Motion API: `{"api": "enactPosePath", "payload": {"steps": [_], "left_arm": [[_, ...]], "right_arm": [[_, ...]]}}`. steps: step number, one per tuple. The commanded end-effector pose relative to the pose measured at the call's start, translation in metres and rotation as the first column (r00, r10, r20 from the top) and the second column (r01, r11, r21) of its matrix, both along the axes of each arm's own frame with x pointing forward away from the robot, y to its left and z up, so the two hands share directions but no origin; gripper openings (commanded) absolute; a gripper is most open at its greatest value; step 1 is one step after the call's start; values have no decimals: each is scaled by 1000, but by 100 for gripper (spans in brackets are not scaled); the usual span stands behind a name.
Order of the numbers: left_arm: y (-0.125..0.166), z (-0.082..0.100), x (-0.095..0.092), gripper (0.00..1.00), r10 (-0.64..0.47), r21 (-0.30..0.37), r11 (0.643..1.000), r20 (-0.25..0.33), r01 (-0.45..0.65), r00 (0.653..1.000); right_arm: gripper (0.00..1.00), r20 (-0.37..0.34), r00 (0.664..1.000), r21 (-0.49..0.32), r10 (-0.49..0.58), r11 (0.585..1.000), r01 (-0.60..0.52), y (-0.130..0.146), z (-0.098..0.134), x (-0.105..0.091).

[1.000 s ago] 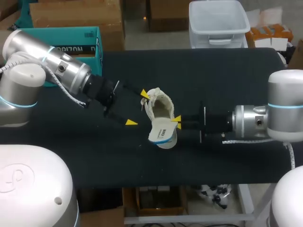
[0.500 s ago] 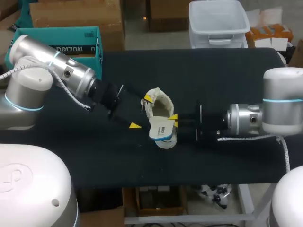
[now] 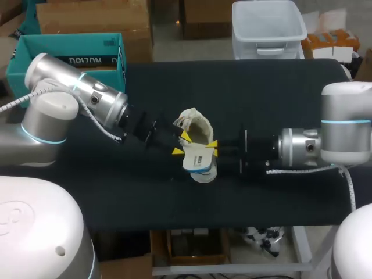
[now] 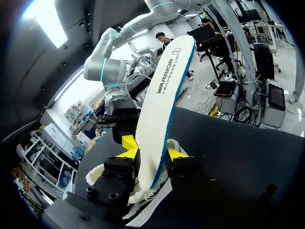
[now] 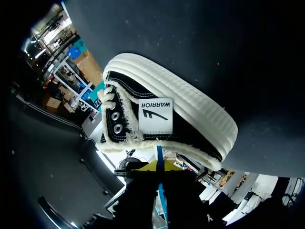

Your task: Open the shoe tongue, take the insole out of the shoe, put the insole back into the shoe, and pack the shoe into the shoebox

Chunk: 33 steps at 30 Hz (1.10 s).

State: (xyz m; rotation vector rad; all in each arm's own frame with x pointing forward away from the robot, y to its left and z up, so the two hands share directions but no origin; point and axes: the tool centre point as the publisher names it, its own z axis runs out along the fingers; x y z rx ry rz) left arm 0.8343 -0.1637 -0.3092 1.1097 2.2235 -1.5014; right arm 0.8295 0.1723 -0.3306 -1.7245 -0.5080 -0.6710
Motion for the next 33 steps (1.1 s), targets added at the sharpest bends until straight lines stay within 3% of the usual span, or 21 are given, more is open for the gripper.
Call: {"api": "enactPosePath", "payload": {"steps": [1,4,7,14,15,21,25,27,29,31,33], "left_arm": [[-7,-5,1,17,-5,10,1000,4,5,1000],[-11,-6,1,15,-5,19,1000,12,5,1000],[-14,-8,2,0,-9,25,1000,17,8,1000],[-16,-9,5,0,-20,47,999,41,18,999],[-17,-9,5,0,-20,53,998,48,18,999],[-18,-10,10,0,-33,71,997,65,28,997],[-19,-12,14,0,-40,85,996,75,33,996],[-19,-13,16,0,-39,90,995,80,32,996],[-19,-13,20,0,-38,92,995,82,30,996],[-19,-14,23,0,-32,96,995,89,24,996],[-20,-15,26,0,-28,100,995,96,19,995]], "right_arm": [[0,2,1000,5,-7,1000,7,-2,-2,-2],[0,2,1000,7,-10,1000,10,-2,-2,-2],[0,2,1000,9,-10,1000,10,-3,-2,-2],[0,-8,1000,8,-9,1000,9,-5,-2,-4],[20,-19,1000,-1,-8,1000,8,-5,-1,-5],[40,-42,999,-13,-2,1000,1,-5,-1,-7],[35,-53,999,-20,1,1000,-2,-4,-2,-7],[15,-56,998,-21,2,1000,-3,-5,-3,-7],[5,-61,998,-24,2,1000,-3,-5,-3,-7],[5,-67,998,-24,5,1000,-7,-4,-5,-7],[18,-75,997,-26,6,1000,-8,-4,-5,-7]]}}
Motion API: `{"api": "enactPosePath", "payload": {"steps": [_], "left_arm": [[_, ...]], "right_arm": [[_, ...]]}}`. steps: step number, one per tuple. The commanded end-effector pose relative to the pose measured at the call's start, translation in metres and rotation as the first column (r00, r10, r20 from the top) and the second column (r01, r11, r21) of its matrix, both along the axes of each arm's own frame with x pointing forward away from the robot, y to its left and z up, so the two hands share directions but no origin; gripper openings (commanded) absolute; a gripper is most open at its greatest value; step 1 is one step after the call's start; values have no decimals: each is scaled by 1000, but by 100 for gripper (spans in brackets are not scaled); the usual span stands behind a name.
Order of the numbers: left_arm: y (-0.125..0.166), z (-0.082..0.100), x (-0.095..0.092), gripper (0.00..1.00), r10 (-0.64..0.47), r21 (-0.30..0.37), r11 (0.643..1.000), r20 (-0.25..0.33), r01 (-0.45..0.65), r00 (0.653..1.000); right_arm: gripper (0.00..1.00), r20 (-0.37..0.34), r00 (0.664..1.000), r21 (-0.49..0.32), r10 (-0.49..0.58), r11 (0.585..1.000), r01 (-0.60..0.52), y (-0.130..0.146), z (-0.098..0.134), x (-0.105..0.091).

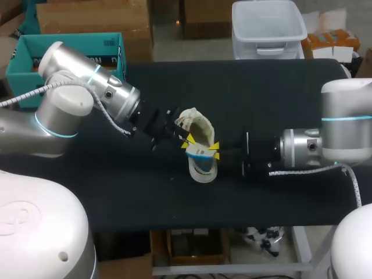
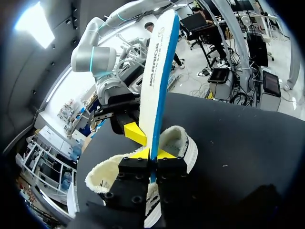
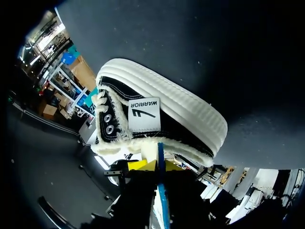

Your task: Open the shoe tongue, take the insole out of the shoe, put the insole back into the shoe, and pack the shoe into the shoebox

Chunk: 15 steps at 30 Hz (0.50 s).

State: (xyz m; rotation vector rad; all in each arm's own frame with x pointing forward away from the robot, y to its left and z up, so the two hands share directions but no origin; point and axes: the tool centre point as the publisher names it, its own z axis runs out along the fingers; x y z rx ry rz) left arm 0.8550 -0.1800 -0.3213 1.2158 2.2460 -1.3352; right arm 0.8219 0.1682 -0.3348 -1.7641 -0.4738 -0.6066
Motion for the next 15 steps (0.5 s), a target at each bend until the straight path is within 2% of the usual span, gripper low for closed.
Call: {"api": "enactPosePath", "payload": {"steps": [1,2,6,12,13,15], "left_arm": [[-3,-3,7,0,3,3,1000,5,-3,1000],[-3,-3,8,0,4,4,1000,6,-4,1000],[-3,-5,14,0,12,10,1000,13,-12,1000],[-3,-8,20,0,15,21,1000,19,-16,1000],[-3,-8,20,0,14,23,1000,18,-15,1000],[-3,-9,21,0,12,27,1000,18,-13,1000]], "right_arm": [[28,-17,1000,-4,4,1000,-5,0,-1,0],[32,-17,1000,-5,5,1000,-5,1,-2,0],[35,-22,1000,-8,4,1000,-4,1,-2,-1],[32,-20,1000,-13,-1,1000,0,0,-4,0],[28,-18,1000,-15,-1,1000,1,0,-4,1],[0,-17,1000,-19,-2,1000,2,0,-5,3]]}}
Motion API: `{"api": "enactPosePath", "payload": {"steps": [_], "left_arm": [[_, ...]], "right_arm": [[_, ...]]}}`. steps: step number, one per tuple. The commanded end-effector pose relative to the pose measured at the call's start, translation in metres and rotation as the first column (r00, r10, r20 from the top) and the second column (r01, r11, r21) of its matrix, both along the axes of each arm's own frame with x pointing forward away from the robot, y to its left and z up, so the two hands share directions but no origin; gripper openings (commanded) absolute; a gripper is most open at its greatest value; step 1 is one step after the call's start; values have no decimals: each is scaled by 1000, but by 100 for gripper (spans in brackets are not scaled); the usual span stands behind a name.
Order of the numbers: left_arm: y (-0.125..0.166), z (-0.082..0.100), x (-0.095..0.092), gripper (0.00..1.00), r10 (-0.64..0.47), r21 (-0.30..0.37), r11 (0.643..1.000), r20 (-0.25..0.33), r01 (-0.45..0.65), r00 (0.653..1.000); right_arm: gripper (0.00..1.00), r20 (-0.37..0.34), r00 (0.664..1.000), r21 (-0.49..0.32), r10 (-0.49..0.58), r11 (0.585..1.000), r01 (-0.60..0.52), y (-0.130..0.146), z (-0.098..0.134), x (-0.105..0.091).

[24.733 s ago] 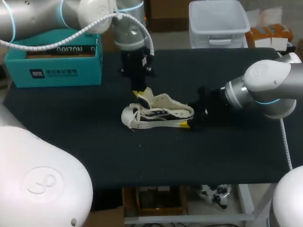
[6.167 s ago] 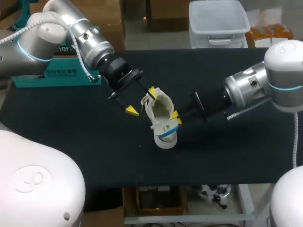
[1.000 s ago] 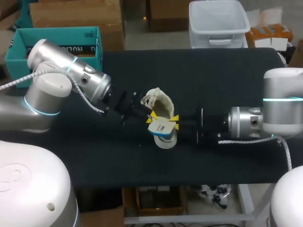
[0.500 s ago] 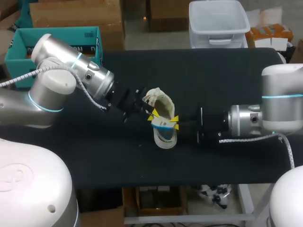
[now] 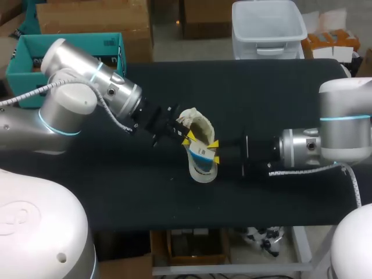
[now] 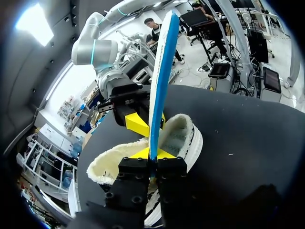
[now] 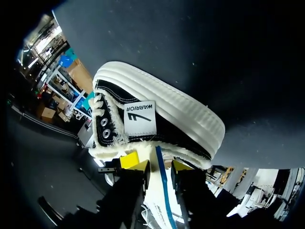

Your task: Open the shoe tongue, take the insole out of the shoe, put the insole back into the shoe, and pack the shoe into the shoebox

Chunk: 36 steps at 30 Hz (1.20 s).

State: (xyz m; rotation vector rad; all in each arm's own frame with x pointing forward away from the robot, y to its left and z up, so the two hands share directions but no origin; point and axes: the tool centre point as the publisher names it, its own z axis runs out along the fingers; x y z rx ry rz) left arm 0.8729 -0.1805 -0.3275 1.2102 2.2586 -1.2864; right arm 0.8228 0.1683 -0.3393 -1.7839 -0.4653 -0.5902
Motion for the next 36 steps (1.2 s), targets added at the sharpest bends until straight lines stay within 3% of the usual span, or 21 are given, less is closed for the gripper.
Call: {"api": "enactPosePath", "payload": {"steps": [1,12,13,14,15,17,19,20,22,25,36], "left_arm": [[-2,-3,4,0,-6,5,1000,-5,6,1000],[3,-11,15,0,9,31,999,-30,-8,1000],[4,-10,15,17,8,30,1000,-35,-7,999],[5,-8,13,44,5,29,1000,-38,-4,999],[5,-7,10,61,-2,24,1000,-38,3,999],[4,-2,4,73,-20,7,1000,-38,20,999],[2,4,-2,62,-40,-8,999,-29,40,999],[1,7,-6,50,-49,-12,999,-27,49,998],[-1,10,-11,36,-68,-18,998,-17,68,998],[-4,12,-17,3,-85,-15,996,-6,85,996],[-4,6,-21,0,-104,27,994,9,104,995]], "right_arm": [[0,1,1000,-3,2,1000,-2,1,-1,4],[0,-6,1000,-36,15,999,-15,6,-8,16],[0,-7,1000,-39,14,999,-14,6,-9,16],[0,-5,1000,-38,14,999,-14,6,-9,16],[0,-3,1000,-40,12,999,-12,7,-9,16],[0,-2,1000,-43,9,999,-9,6,-8,14],[0,-2,1000,-47,4,999,-4,5,-7,13],[0,-1,1000,-48,2,999,-2,5,-7,12],[0,1,1000,-52,-3,999,3,5,-6,11],[0,4,1000,-57,-9,998,9,4,-5,8],[0,22,1000,-67,-21,997,23,2,-5,8]]}}
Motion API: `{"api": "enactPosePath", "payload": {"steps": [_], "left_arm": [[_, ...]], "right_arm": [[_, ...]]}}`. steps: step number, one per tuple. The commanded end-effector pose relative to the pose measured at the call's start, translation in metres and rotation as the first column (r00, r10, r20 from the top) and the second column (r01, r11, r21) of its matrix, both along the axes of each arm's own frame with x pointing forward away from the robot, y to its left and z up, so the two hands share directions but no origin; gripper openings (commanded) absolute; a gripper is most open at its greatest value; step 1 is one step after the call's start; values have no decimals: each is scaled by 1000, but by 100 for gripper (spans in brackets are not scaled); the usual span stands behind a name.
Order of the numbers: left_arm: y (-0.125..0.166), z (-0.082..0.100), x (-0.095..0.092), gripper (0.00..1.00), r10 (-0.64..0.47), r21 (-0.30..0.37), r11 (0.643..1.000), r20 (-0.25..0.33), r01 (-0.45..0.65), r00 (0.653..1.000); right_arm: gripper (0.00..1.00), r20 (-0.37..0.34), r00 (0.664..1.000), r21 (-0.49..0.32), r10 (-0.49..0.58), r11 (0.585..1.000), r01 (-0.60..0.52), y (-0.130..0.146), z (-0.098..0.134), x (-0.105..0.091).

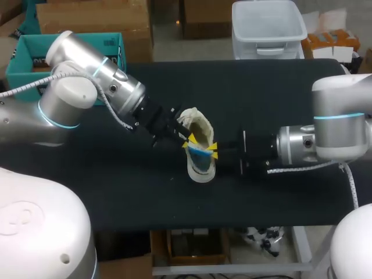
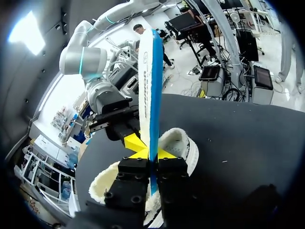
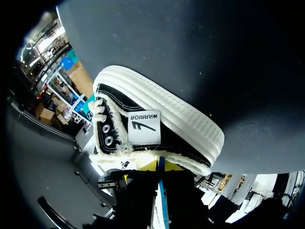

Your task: Open the shoe tongue, take the insole out of the shoe, put the insole back into the shoe, and pack the shoe into the shoebox

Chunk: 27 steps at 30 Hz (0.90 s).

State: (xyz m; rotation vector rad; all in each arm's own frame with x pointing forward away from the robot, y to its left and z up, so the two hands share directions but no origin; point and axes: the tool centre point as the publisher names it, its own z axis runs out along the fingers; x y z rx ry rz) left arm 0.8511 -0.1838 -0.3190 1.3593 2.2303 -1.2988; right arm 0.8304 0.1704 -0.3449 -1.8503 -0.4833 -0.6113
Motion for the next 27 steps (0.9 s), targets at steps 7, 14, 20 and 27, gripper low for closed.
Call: {"api": "enactPosePath", "payload": {"steps": [7,14,20,27], "left_arm": [[2,-12,12,0,26,18,999,0,-26,1000],[2,-19,20,0,51,28,998,-16,-50,999],[2,-15,14,0,42,20,999,-16,-41,999],[1,-10,10,0,38,8,999,-9,-38,999]], "right_arm": [[0,2,1000,-8,15,1000,-15,1,-7,13],[14,-11,1000,-16,19,1000,-20,1,-9,13],[50,-16,1000,-50,-3,999,2,1,7,-4],[43,-6,1000,-68,-19,997,19,4,12,-15]]}}
